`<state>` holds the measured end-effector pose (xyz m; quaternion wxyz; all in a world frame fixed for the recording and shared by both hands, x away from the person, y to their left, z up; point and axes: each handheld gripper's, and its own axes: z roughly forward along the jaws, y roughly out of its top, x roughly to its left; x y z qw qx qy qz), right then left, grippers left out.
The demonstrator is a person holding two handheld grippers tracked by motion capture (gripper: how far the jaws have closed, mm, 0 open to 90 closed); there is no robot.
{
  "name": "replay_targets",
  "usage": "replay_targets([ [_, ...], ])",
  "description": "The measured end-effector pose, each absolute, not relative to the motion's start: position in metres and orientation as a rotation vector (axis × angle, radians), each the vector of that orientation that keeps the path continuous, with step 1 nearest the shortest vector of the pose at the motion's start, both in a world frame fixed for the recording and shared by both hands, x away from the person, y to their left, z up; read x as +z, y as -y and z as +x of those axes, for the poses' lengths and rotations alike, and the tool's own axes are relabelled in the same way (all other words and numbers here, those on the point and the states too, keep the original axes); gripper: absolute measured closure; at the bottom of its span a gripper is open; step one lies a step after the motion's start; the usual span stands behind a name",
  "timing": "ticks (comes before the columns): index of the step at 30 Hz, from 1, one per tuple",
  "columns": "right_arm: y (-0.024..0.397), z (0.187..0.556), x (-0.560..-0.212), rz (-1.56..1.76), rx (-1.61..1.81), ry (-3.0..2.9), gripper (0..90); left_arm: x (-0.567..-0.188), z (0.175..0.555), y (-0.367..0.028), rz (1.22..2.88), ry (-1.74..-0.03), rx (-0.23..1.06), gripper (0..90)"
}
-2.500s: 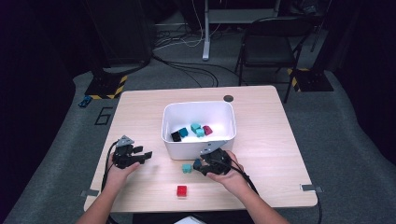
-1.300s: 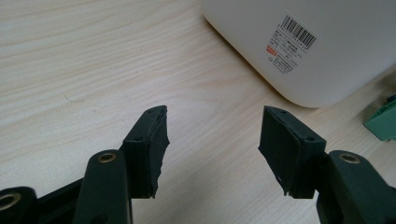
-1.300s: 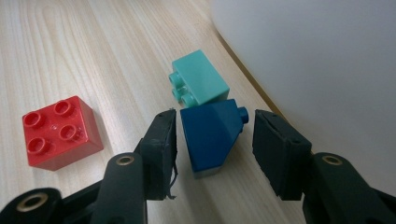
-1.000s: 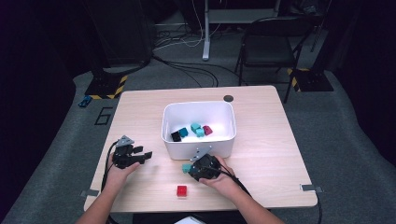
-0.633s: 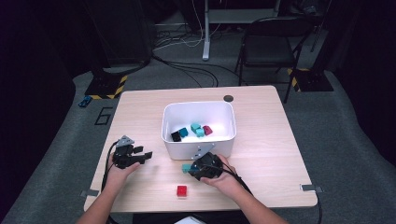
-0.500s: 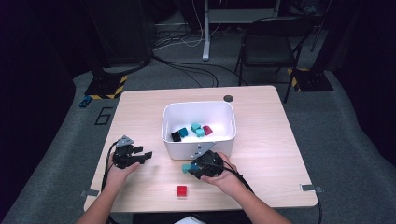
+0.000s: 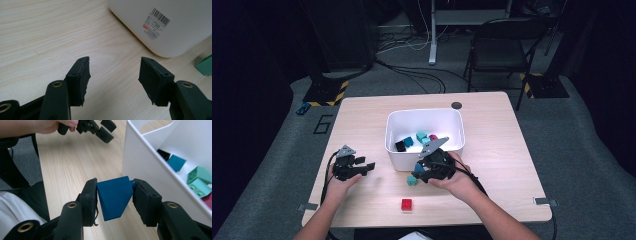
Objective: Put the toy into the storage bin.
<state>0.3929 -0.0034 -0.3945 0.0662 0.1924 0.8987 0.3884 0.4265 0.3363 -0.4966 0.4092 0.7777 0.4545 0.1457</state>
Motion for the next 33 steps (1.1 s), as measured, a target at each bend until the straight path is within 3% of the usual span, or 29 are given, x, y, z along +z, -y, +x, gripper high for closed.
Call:
replay_targets([
  [21, 0.000, 0.421, -0.340, 0.616, 1.234, -2.691, 55.0, -0.496, 0.427, -0.337, 1.962, -1.144, 0.365, 41.3],
  [33, -0.005, 0.465, -0.332, 0.711, 1.225, -2.606, 55.0, -0.495, 0.426, -0.337, 1.960, -1.139, 0.364, 41.4],
])
